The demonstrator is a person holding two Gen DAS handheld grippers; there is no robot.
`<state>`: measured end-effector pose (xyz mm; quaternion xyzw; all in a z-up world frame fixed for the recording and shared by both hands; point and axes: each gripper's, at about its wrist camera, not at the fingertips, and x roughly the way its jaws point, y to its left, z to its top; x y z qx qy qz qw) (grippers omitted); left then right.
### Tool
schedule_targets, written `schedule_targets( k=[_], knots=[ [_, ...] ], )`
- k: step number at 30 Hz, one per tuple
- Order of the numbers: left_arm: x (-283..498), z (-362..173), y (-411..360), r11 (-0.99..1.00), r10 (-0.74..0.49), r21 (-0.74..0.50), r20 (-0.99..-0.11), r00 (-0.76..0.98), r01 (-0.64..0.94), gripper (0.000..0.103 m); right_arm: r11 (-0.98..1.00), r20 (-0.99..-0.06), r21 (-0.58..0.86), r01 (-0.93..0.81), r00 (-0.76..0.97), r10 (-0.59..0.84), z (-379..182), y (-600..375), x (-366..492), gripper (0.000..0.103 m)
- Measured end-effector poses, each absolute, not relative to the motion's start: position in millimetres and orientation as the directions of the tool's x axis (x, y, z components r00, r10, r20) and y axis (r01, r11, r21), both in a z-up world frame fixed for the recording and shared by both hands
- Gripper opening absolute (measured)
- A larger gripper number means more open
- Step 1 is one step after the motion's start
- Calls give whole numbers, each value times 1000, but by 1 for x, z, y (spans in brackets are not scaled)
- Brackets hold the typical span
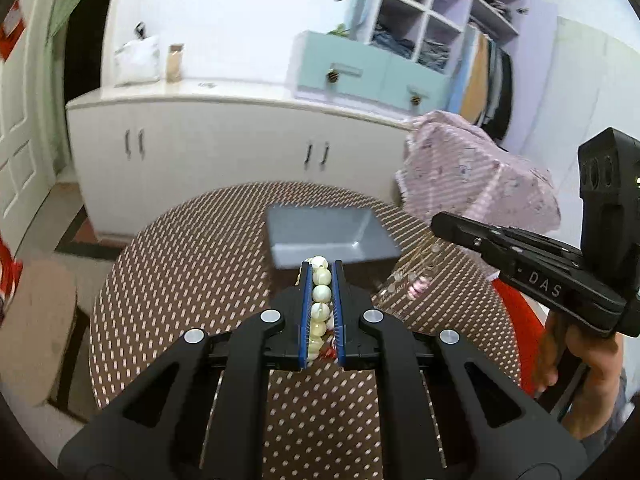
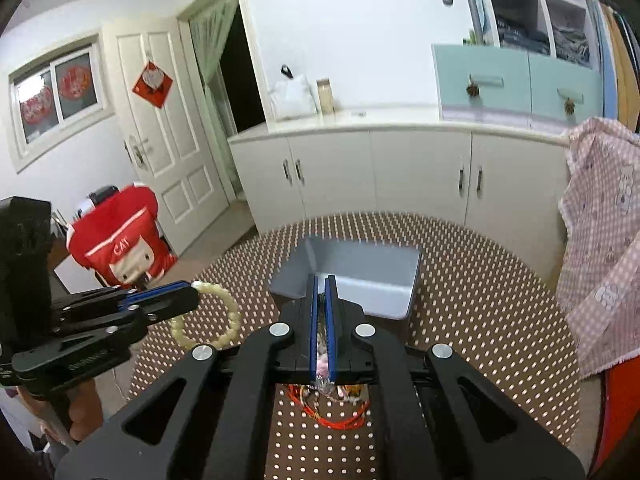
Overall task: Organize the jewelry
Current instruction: 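Carry both bracelets over the grey box and open both tools to drop them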
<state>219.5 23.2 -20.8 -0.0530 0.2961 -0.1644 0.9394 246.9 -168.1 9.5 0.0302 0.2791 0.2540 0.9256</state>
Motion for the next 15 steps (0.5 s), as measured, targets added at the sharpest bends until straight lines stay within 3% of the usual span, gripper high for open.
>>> schedule_targets(
  k=[15],
  knots=[
    [242, 18, 6, 927, -374, -173, -505, 778, 333, 10, 871, -384, 150, -468, 784, 488, 66, -177, 253, 2]
  ],
)
